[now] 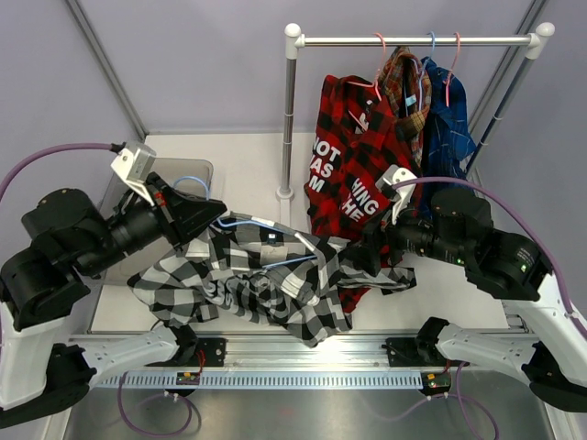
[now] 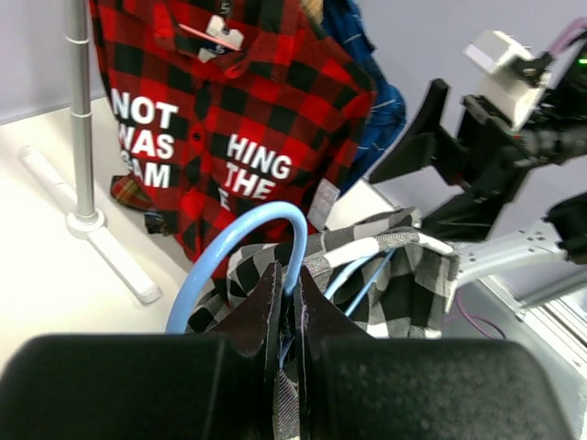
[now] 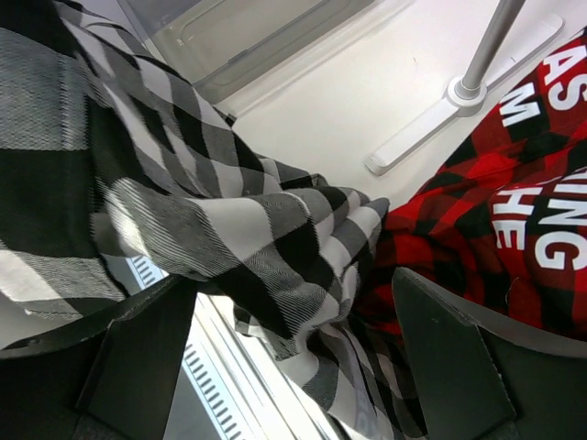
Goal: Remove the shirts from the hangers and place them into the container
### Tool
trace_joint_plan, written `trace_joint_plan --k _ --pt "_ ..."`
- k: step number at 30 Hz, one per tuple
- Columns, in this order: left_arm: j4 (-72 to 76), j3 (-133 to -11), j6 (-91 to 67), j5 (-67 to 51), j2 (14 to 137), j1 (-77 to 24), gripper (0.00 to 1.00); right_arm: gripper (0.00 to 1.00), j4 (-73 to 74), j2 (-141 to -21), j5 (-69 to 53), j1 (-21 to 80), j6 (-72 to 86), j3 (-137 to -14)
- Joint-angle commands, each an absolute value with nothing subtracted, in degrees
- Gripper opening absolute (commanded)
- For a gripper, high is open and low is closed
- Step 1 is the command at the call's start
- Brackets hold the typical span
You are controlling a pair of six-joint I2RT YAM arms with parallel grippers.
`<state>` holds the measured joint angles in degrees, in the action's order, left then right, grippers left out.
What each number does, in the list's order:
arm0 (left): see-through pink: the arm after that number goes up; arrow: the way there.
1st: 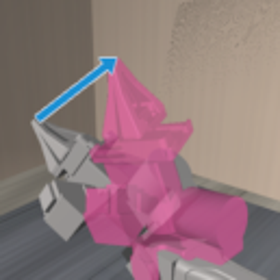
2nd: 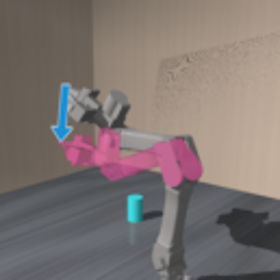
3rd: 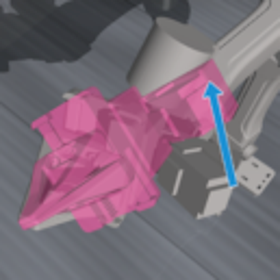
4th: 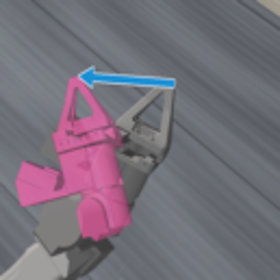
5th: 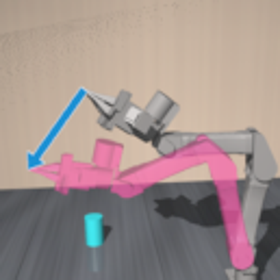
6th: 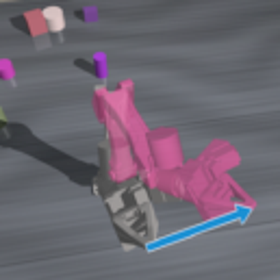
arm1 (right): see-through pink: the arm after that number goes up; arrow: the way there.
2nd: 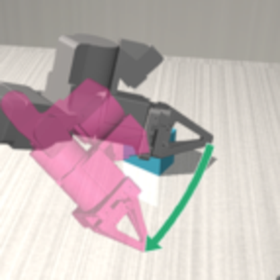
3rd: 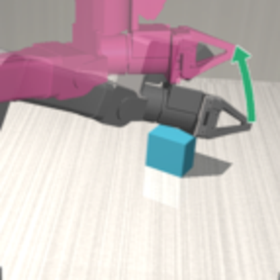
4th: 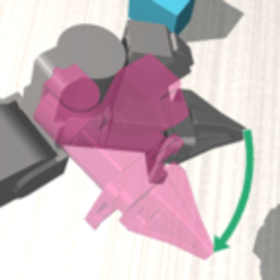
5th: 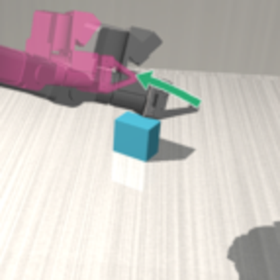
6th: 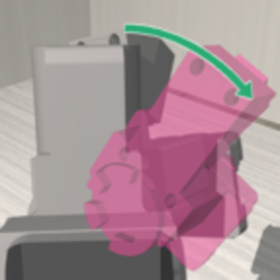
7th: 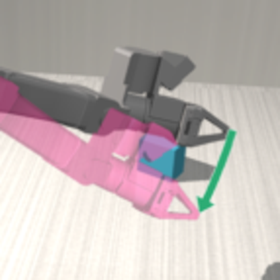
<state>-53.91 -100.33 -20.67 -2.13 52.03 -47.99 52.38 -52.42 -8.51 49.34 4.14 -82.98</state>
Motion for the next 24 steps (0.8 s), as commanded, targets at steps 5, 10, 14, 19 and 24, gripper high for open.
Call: trace_joint_plan --k 5,10,14,19,24 --pt "-50.7 -102.4 -22.1 -7.0 50.4 -48.0 0.00 0.22 51.4 -51.9 -10.5 49.2 1.6 -83.2" --pt "-50.1 -102.0 -22.0 -6.5 51.1 -48.0 0.00 0.00 49.1 -49.7 -12.2 49.2 4.0 -81.3" --pt "-50.5 -101.3 -22.1 -3.4 51.6 -48.0 0.00 0.00 46.1 -46.9 -11.3 49.2 6.5 -81.1" --pt "-52.1 -101.0 -22.2 3.6 51.9 -48.0 0.00 0.00 44.6 -41.2 5.2 49.2 12.3 -82.4" --pt "-54.8 -101.4 -21.3 7.4 54.0 -48.0 0.00 0.00 44.9 -35.1 29.5 49.2 19.1 -83.1"
